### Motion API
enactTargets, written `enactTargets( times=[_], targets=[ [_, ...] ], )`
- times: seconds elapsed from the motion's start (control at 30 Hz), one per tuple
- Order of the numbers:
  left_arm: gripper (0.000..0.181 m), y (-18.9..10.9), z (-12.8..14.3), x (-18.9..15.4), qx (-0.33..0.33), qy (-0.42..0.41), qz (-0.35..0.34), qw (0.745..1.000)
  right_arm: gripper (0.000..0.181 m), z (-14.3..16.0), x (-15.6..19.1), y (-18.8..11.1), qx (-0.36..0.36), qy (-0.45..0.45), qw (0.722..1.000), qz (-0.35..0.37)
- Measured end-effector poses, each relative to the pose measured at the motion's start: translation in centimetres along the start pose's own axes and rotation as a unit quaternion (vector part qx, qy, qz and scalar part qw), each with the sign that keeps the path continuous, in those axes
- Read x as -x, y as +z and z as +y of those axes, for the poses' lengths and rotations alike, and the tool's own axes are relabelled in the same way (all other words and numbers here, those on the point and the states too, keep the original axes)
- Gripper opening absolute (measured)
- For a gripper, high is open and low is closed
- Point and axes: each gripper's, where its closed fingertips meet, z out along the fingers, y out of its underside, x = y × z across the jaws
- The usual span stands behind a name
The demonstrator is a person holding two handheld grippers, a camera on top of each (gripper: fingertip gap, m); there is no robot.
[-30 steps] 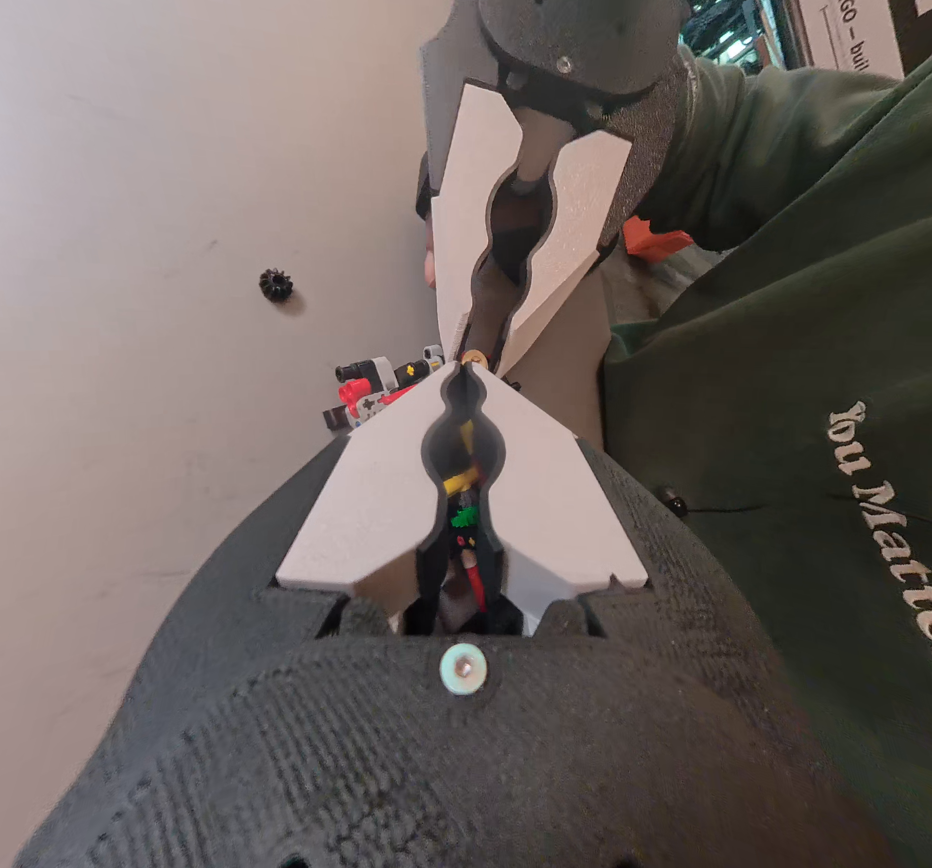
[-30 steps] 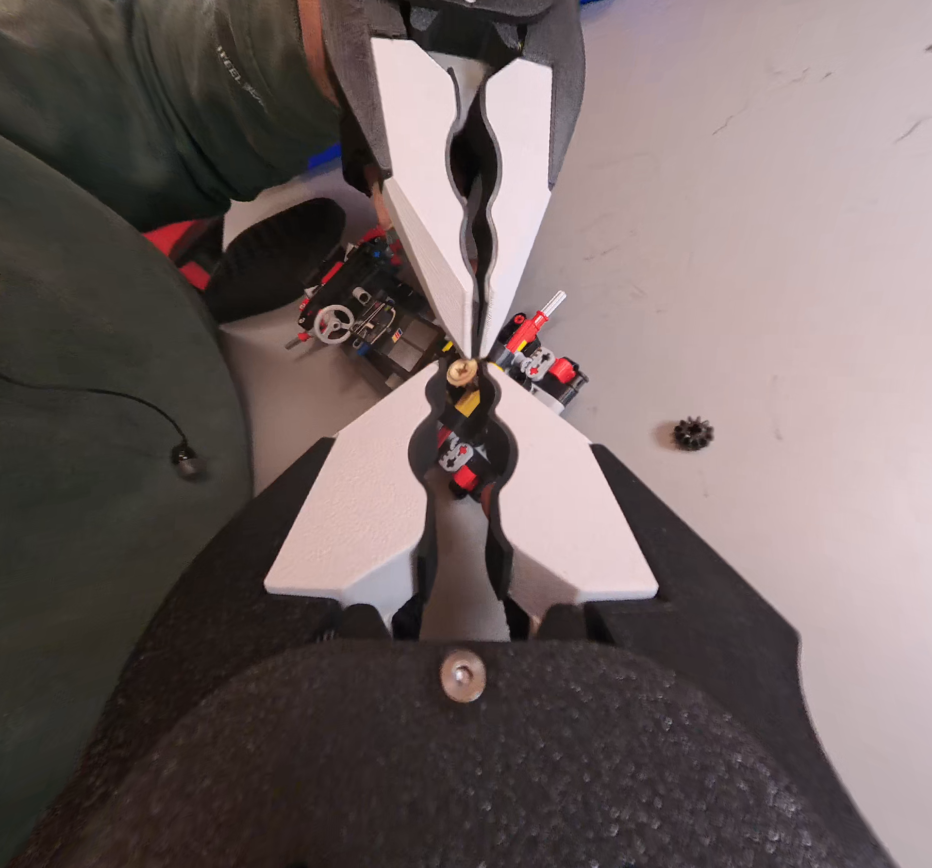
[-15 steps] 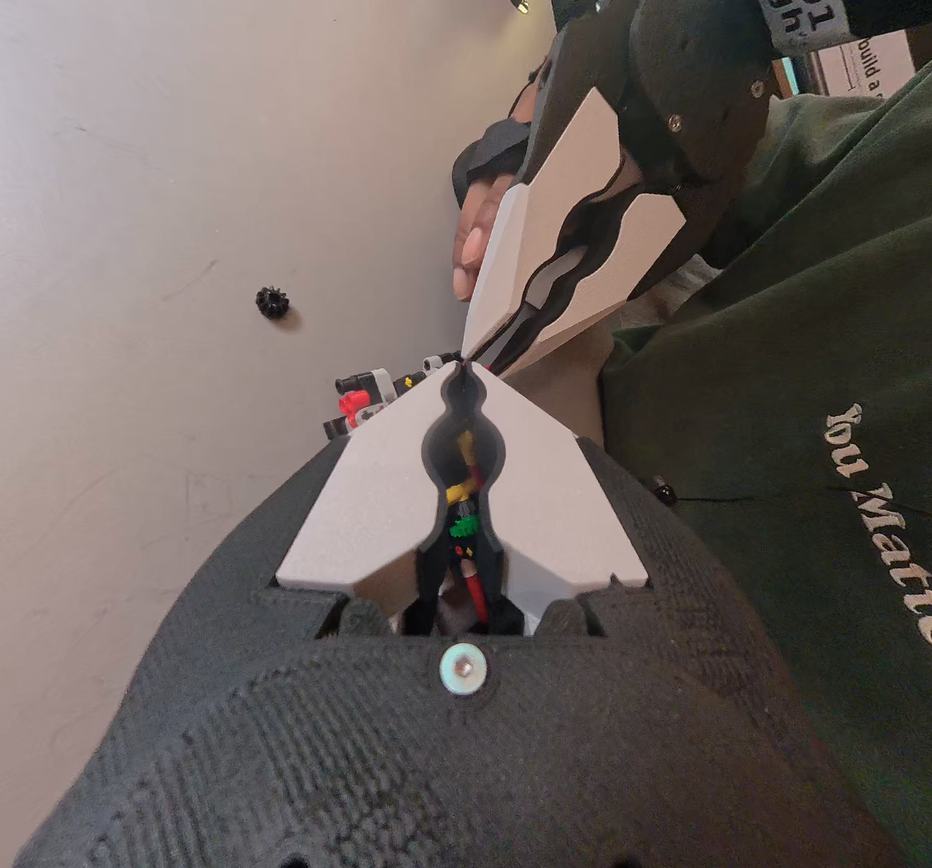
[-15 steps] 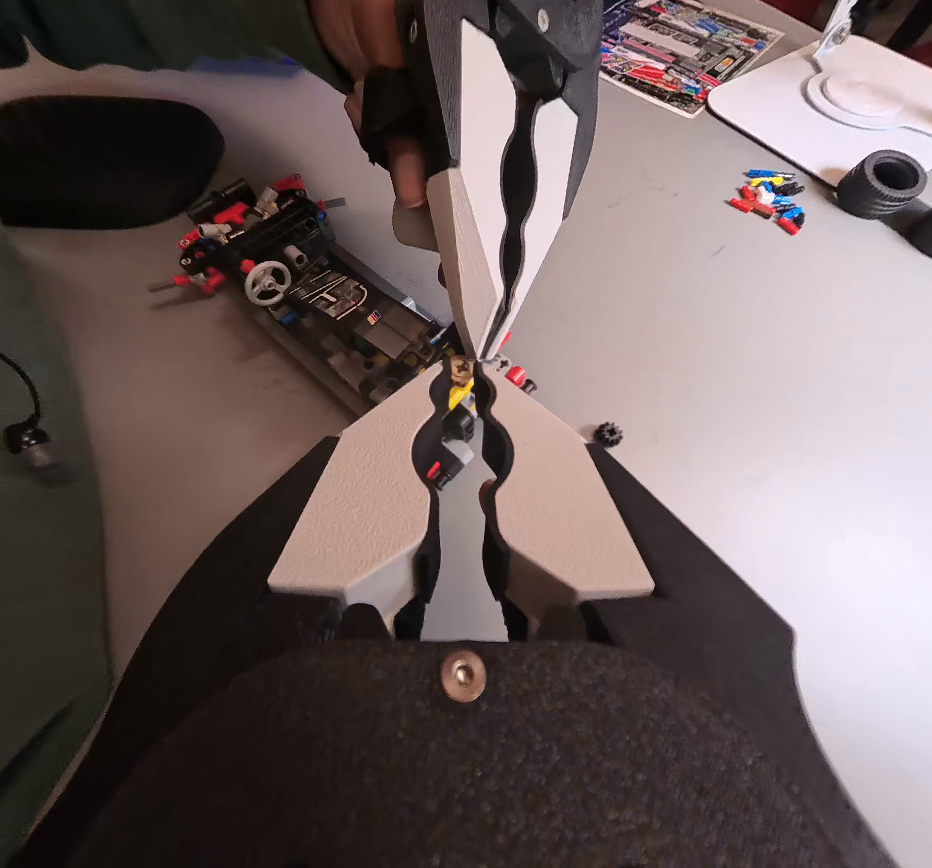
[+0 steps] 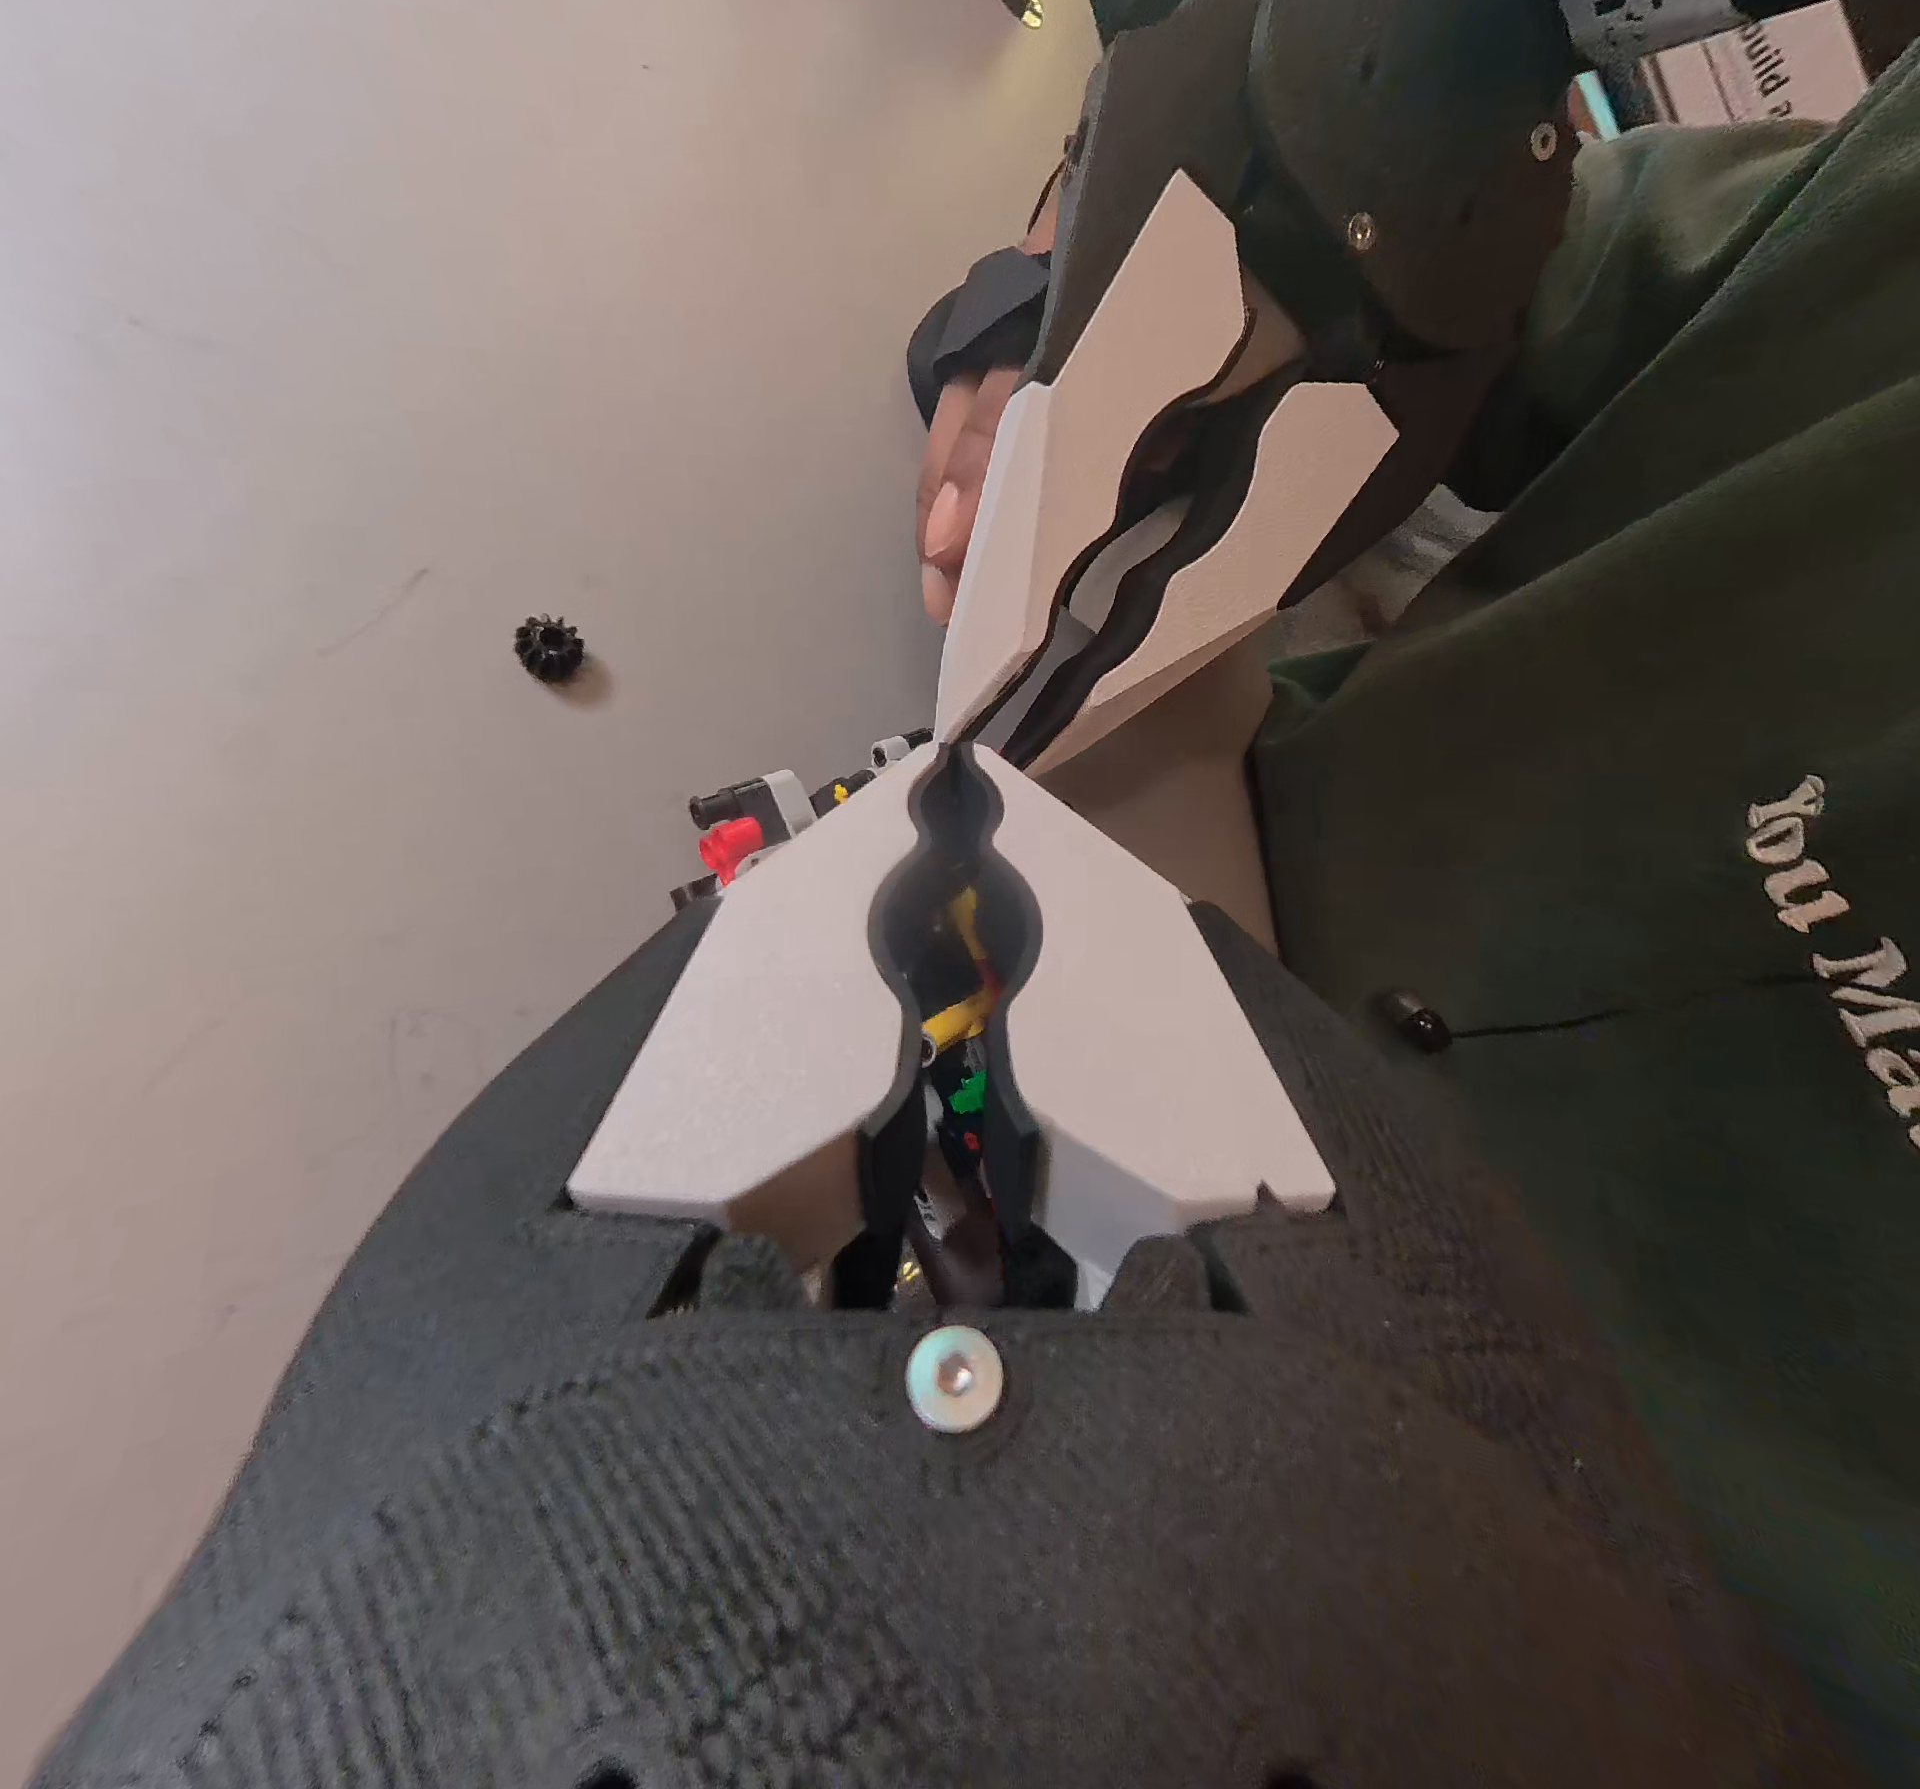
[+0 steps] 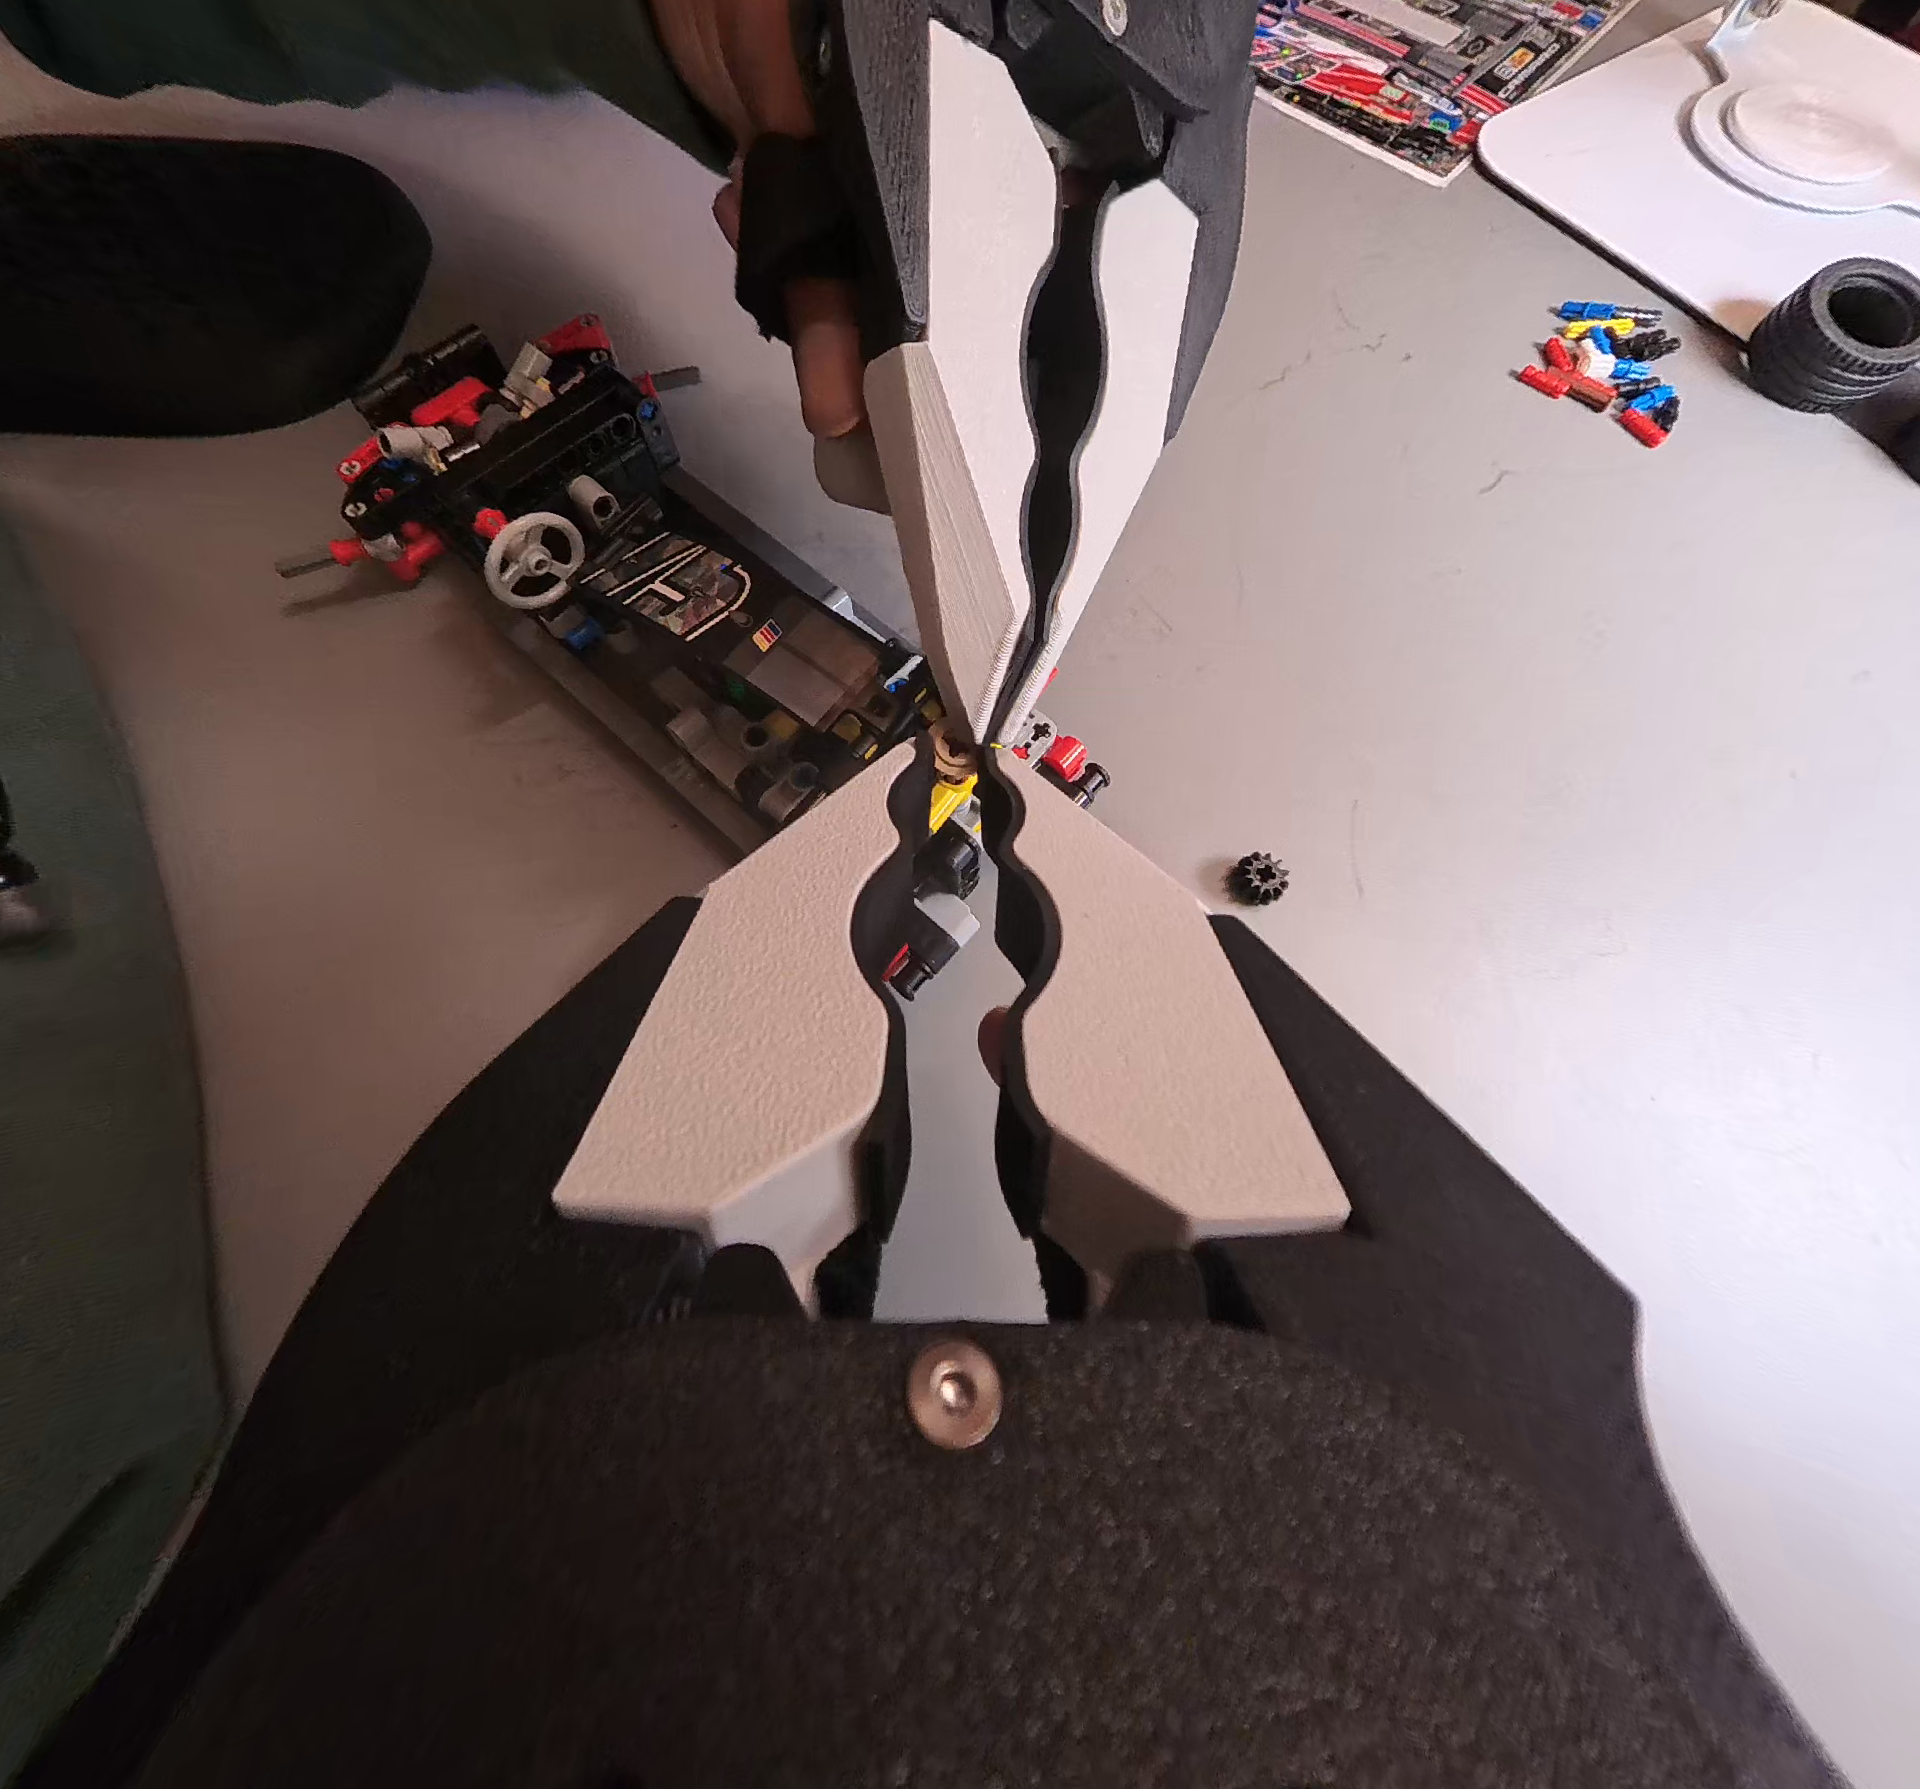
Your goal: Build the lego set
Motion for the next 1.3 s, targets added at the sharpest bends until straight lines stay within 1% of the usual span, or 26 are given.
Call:
enactTargets(
  times=[0.17,0.27,0.37,0.57,0.67,0.73,0.8,0.83,0.93,1.1,1.23,1.3],
  targets=[
    [0.000,-0.1,0.0,-0.2,-0.027,0.027,0.010,0.999,0.007,-0.1,0.1,-0.1,0.017,-0.009,1.000,0.003],
    [0.000,-0.8,-0.1,-0.2,-0.043,0.032,0.006,0.999,0.007,-0.2,0.1,0.0,0.013,0.000,1.000,0.001],
    [0.000,-0.7,0.6,-0.5,-0.022,0.048,0.007,0.999,0.007,-0.2,0.2,0.0,0.015,0.005,1.000,-0.001],
    [0.000,-0.4,0.8,-0.5,-0.011,0.052,-0.001,0.999,0.007,-0.1,0.2,0.1,0.031,0.003,1.000,-0.004],
    [0.000,0.0,1.2,-0.1,0.001,0.053,-0.019,0.998,0.007,0.6,0.2,0.5,0.052,-0.017,0.999,0.002],
    [0.000,-0.4,1.0,0.4,0.000,0.073,-0.048,0.996,0.000,0.1,-0.4,0.3,0.042,-0.014,0.999,0.020],
    [0.000,-0.4,1.3,0.1,0.005,0.069,-0.041,0.997,0.000,0.5,-0.2,0.3,0.051,-0.012,0.999,0.014],
    [0.000,-0.4,1.3,0.0,0.004,0.066,-0.036,0.997,0.002,0.3,-0.1,0.4,0.044,-0.005,0.999,0.008],
    [0.000,-0.7,0.8,-0.2,-0.008,0.064,-0.033,0.997,0.014,-0.3,0.0,0.2,0.025,0.003,1.000,-0.001],
    [0.000,-0.9,0.4,-0.1,-0.015,0.059,-0.046,0.997,0.011,-0.6,-0.3,0.3,0.016,0.018,1.000,-0.009],
    [0.001,-2.0,-0.3,-0.1,-0.047,0.048,-0.065,0.996,0.011,-0.2,-0.4,0.7,0.019,0.033,0.999,-0.015],
    [0.011,-2.9,-0.2,-0.4,-0.061,0.047,-0.079,0.994,0.011,-0.2,-0.4,0.8,0.015,0.041,0.999,-0.022]
  ],
)
